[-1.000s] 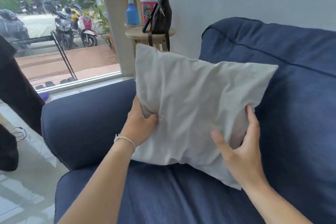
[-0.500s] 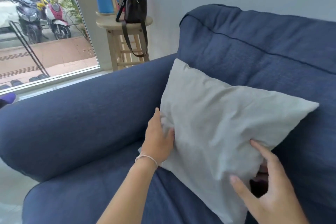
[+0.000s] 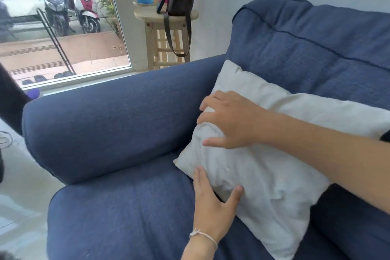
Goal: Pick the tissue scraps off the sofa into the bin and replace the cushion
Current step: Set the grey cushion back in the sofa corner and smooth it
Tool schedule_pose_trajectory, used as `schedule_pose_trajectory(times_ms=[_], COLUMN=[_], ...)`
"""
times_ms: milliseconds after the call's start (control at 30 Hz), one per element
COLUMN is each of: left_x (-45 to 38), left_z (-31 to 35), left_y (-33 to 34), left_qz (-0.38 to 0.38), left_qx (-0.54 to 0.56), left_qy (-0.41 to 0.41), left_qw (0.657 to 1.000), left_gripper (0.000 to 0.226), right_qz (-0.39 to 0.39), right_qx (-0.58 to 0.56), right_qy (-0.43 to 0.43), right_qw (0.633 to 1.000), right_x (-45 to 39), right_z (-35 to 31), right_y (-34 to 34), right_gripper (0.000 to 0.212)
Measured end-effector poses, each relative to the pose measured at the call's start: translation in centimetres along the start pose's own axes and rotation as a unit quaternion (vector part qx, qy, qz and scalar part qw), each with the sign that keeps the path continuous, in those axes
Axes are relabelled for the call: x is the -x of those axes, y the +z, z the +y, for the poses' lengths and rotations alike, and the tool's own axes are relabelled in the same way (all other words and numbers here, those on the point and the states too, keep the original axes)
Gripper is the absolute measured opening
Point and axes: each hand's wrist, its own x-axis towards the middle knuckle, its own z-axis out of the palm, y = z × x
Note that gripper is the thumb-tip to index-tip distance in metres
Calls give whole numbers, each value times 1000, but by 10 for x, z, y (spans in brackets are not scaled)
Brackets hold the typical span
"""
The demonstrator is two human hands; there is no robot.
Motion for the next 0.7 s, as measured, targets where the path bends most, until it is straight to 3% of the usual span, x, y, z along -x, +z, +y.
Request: schedule_pose_trajectory(times_ms=[67,167,267,467,600,700], left_x=[-4,-13,-19,-37,-47,-49], left_z=[-1,-7,-14,3,-2,-18], left_y=[-3,-11,-16,-7,-10,-19], left_qz=[-35,-53,-89,-135,-138,-112], left_qx=[-9,8,19,54,74,61], left_qy=[7,3,30,130,162,151], left_qw=[999,999,995,981,974,980], left_gripper=[133,140,137,98,102,115], right_qz=[-88,-193,-198,-169,-170,-154], right_qx=[64,64,30,61,78,141], right_qy=[32,187,277,321,327,285], right_qw=[994,961,940,930,926,935], right_x=[-20,-26,-8,32,37,18], right_z=[17,45,51,35,32,28], right_y=[12,18,19,-2,-22,-24], right_gripper=[72,95,96,80,76,71])
